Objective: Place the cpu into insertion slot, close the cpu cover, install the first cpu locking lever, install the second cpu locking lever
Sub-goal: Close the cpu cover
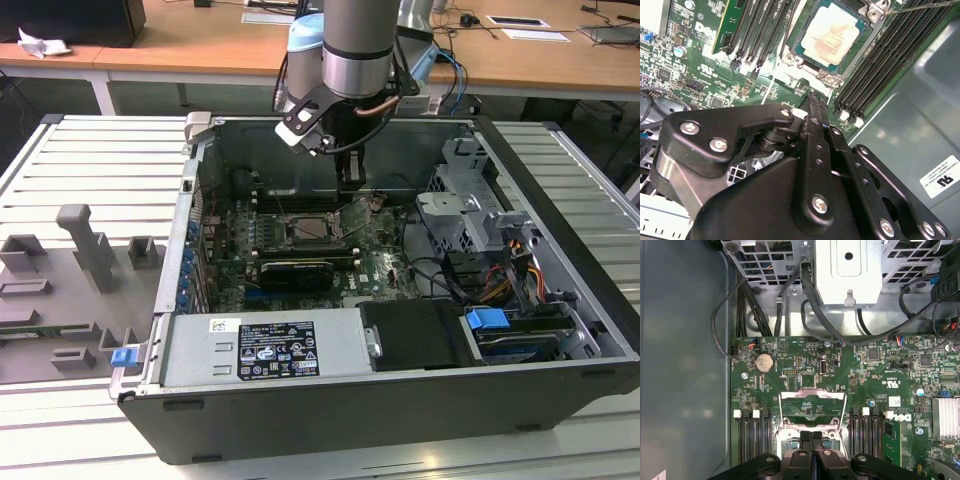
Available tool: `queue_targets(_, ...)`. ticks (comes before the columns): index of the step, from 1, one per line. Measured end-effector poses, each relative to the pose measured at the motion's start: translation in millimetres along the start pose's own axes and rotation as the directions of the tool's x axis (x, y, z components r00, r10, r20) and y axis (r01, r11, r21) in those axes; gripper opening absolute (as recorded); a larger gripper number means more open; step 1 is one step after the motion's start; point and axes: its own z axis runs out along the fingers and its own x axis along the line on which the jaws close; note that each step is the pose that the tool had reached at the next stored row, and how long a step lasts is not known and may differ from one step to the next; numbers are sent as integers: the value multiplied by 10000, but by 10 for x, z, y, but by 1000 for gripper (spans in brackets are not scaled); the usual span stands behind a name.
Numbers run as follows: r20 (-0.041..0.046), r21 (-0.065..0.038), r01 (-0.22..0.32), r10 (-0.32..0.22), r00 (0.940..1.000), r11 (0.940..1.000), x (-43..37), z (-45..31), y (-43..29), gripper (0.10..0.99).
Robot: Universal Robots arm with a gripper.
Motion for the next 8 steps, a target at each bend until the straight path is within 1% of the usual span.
queue_targets(8, 0, 1, -1, 1, 10000, 10000, 2, 2, 42, 106)
